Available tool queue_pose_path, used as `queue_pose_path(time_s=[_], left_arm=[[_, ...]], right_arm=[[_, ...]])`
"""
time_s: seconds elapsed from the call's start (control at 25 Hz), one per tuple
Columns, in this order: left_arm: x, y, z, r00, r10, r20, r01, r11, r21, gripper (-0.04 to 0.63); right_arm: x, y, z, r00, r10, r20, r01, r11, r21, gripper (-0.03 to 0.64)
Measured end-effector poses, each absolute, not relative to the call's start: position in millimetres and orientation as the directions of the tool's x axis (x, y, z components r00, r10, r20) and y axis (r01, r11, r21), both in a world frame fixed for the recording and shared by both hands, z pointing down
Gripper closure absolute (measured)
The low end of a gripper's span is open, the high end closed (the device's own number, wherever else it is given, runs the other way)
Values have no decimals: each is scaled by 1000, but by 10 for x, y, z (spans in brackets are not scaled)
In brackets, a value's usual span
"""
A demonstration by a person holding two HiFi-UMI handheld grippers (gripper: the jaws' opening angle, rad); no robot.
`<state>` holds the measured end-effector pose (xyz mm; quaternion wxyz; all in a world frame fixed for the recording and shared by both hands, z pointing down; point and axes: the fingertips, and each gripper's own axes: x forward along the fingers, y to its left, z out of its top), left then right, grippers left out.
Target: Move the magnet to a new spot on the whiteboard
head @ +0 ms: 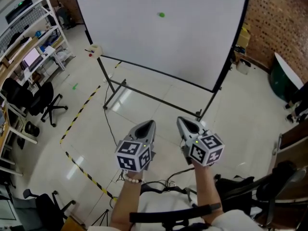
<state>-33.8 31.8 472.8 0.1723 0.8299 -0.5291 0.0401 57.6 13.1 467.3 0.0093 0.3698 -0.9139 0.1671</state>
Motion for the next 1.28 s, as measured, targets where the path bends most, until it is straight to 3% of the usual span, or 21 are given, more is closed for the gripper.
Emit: queue_pose_path(time_s=[0.8, 1.28], left_arm=[[-838, 351, 4421, 475, -858, 195, -873, -430, 230, 594], [-770, 465, 4377, 530, -831, 169, -839, -484, 248, 594]], right_arm=[[160, 294, 4424, -668, -734, 122, -737, 628, -249, 611], [257, 450, 4356, -616, -778, 123, -781, 583, -224, 611]])
